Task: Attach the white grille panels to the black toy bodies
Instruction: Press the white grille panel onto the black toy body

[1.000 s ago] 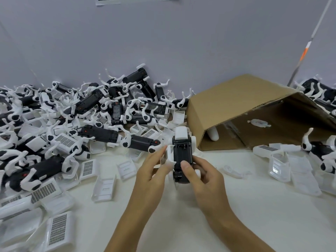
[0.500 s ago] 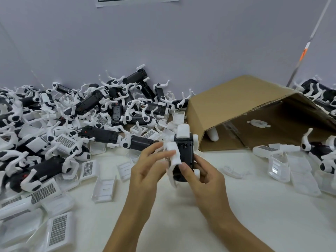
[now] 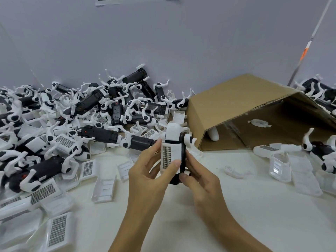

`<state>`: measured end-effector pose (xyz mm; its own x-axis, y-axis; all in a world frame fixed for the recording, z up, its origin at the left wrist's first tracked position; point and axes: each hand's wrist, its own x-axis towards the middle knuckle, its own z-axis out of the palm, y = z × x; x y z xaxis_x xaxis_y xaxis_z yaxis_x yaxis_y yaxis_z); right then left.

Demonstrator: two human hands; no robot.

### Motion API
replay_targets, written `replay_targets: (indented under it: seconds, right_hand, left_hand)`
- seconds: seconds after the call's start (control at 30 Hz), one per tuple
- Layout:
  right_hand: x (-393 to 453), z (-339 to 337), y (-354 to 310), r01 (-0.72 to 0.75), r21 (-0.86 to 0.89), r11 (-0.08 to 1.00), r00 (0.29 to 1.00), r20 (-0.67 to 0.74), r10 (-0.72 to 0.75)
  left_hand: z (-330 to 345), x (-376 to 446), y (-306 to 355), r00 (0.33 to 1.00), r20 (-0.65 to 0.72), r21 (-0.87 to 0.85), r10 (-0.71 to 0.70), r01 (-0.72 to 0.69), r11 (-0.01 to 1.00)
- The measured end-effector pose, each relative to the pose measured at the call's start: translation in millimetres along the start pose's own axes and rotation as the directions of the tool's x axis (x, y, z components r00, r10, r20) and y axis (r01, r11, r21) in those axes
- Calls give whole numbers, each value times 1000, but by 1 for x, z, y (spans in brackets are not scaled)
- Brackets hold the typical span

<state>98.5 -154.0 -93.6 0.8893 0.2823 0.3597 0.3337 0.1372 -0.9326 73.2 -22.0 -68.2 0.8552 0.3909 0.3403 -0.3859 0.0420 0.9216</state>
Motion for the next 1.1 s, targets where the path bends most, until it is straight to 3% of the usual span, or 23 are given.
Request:
replay_targets:
  seconds: [0.13, 0.23, 0.33, 0.43, 0.57, 0.7, 0.87, 1.1]
  right_hand:
    - [0, 1, 1, -6, -5, 1000, 1000, 4, 6]
    - [2, -1, 0, -11, 9, 1000, 1000, 9, 11]
    - [1, -3, -4, 0, 108, 994, 1000, 16, -2]
    - [2, -4, -9, -35, 203, 978, 999, -27, 41]
    - [4, -3, -13, -85, 150, 985, 988, -117, 103]
    - [2, 1, -21, -77, 129, 989, 995, -49, 84]
    - [4, -2, -26, -149, 214, 965, 985, -50, 163]
    - [6, -1, -26, -120, 230, 966, 984, -102, 146]
  left_hand:
    - [4, -3, 0, 993, -47, 64, 105, -102, 993]
    - [5, -2, 0, 999, -31, 35, 34, -33, 999]
    - [1, 2, 1, 992, 74, -11, -103, 104, 995]
    - [-1, 1, 4, 958, 250, 87, -143, 125, 988]
    - [1, -2, 5, 967, 247, 219, -60, 4, 976]
    - [-4, -2, 4, 965, 251, 173, -78, 35, 984]
    - [-11, 3, 8, 897, 418, 86, -144, 119, 989]
    - [-5, 1, 5, 950, 297, 44, -102, 93, 995]
